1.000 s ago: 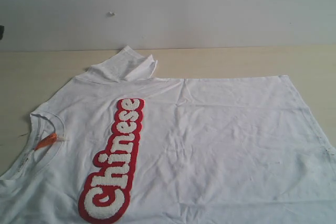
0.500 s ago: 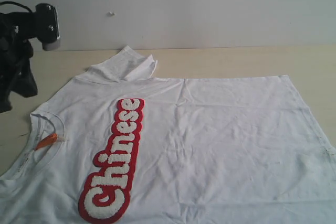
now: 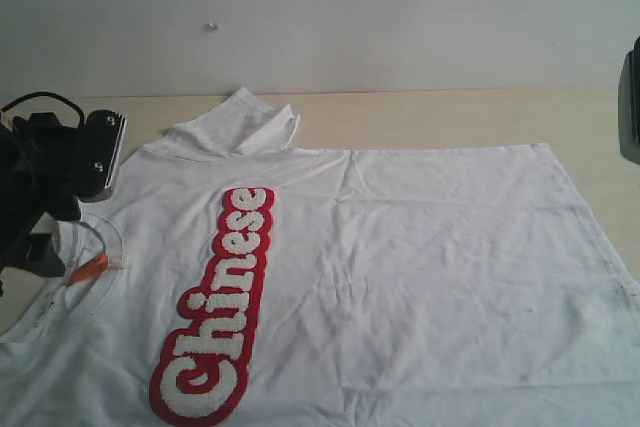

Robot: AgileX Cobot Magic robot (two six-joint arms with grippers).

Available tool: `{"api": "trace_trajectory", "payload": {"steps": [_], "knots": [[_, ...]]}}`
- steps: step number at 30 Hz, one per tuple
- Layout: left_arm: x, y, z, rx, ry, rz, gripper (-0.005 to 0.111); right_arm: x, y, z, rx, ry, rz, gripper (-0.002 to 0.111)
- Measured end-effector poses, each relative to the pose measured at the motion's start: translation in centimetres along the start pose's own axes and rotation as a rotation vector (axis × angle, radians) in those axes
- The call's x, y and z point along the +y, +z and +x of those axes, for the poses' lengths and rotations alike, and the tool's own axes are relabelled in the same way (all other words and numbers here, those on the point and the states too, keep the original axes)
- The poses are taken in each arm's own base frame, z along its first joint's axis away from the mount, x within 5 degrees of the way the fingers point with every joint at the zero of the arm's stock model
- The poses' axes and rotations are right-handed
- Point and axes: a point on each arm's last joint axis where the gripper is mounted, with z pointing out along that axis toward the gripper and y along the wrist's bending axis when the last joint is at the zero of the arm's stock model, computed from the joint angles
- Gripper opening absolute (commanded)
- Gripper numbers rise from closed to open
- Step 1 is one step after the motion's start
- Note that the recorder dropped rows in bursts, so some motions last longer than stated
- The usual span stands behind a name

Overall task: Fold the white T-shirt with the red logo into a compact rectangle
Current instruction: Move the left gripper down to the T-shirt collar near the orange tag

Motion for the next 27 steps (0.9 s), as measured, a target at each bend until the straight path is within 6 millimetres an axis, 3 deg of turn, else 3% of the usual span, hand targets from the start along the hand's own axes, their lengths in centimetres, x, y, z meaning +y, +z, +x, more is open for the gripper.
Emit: {"api": "trace_trajectory", "payload": {"steps": [1,5,19,22,25,27], "knots": [[-0.1,0.4,0.1,0.004,0.012,-0.025,0.105,0.0,0.3,0.1,-0.002,-0.008,0.013,0.041],[-0.1,1.2,0.4,0.014,0.046,-0.097,0.105,-0.1,1.3,0.2,-0.016,-0.023,0.082,0.043],[0.6,1.2,0.6,0.036,0.092,-0.173,0.105,-1.0,1.2,-0.1,-0.050,-0.029,0.192,0.043],[1.5,-0.2,0.6,0.047,0.098,-0.150,0.105,-1.2,1.2,-0.2,-0.057,-0.031,0.216,0.043],[3.4,-2.8,1.0,-0.079,0.003,-0.090,0.105,-1.5,1.1,-0.3,-0.071,-0.028,0.253,0.043],[3.9,-2.4,1.9,-0.129,0.002,-0.033,0.105,-1.6,1.0,-0.4,-0.080,-0.023,0.265,0.043]]}}
